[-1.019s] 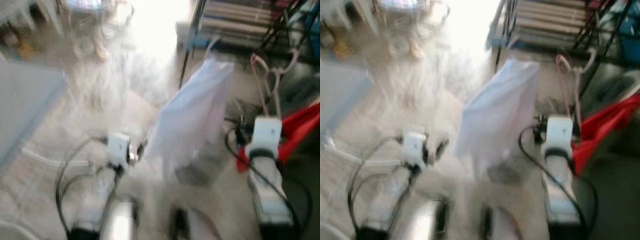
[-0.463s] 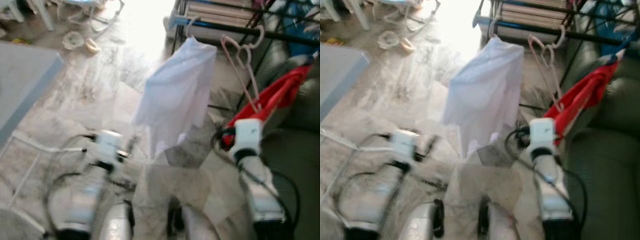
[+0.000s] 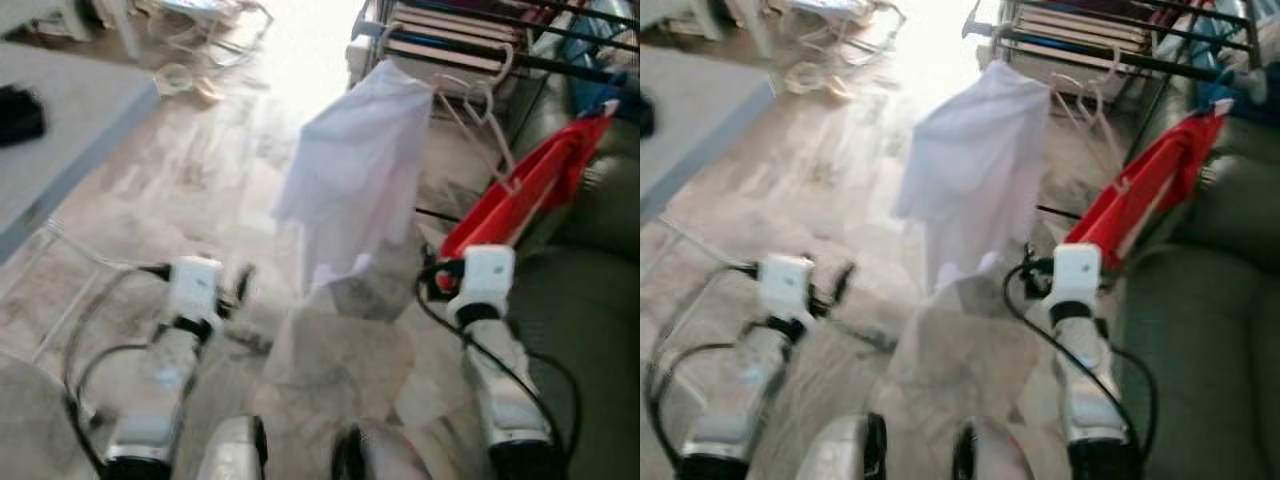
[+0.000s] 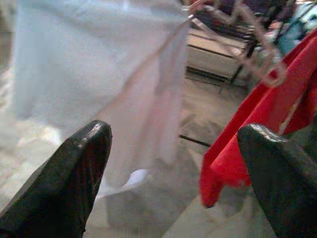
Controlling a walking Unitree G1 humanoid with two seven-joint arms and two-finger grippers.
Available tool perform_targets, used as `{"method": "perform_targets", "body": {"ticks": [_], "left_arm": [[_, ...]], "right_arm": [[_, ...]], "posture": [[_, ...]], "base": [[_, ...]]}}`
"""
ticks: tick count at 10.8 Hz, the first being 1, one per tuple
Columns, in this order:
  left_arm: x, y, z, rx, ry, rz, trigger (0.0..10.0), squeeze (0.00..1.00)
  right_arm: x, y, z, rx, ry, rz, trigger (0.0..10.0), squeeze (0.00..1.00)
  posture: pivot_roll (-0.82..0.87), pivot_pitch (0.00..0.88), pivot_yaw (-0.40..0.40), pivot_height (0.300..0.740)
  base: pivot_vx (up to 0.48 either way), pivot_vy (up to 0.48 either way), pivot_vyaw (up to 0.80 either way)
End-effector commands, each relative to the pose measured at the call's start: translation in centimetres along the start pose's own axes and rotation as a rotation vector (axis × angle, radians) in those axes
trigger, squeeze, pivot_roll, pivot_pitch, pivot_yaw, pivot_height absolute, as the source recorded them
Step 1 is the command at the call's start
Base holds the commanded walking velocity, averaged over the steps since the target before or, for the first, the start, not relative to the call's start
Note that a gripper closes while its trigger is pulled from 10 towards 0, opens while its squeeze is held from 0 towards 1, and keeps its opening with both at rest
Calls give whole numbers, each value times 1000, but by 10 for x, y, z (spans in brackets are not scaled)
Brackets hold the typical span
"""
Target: Hang hanger
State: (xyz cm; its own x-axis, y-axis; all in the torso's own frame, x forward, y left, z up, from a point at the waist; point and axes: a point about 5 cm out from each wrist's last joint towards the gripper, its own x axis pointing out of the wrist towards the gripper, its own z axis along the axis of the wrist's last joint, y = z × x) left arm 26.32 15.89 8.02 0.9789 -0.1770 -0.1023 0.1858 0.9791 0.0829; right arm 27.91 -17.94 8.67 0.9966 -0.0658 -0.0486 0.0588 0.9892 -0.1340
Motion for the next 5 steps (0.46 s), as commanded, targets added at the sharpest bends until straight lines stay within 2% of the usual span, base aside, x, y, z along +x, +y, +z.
{"method": "perform_targets", "body": {"ticks": [1, 2, 3, 4, 5], "left_arm": [[-3, -6, -4, 0, 19, -15, 10000, 0], [-4, -7, -6, 3, 22, -17, 10000, 0], [-8, -9, -10, -3, 37, -9, 10000, 0], [-11, -12, -12, -9, 43, -8, 10000, 0], [-11, -13, -12, -10, 41, -7, 10000, 0]], "right_arm": [[-4, 2, -8, -24, 25, -6, 10000, 0], [-6, 9, -10, 29, 33, 49, 10000, 0], [-6, 4, -18, -71, 83, 21, 10000, 0], [-5, 3, -15, -9, 72, 54, 10000, 0], [-4, 4, -11, 14, 49, 63, 10000, 0]], "posture": [[77, 135, -28, 740], [75, 148, -33, 740], [74, 160, -38, 740], [77, 162, -40, 740], [74, 163, -39, 740]], "base": [[-255, 0, 0], [-255, 0, 0], [-255, 0, 0], [-255, 0, 0], [0, 0, 0]]}}
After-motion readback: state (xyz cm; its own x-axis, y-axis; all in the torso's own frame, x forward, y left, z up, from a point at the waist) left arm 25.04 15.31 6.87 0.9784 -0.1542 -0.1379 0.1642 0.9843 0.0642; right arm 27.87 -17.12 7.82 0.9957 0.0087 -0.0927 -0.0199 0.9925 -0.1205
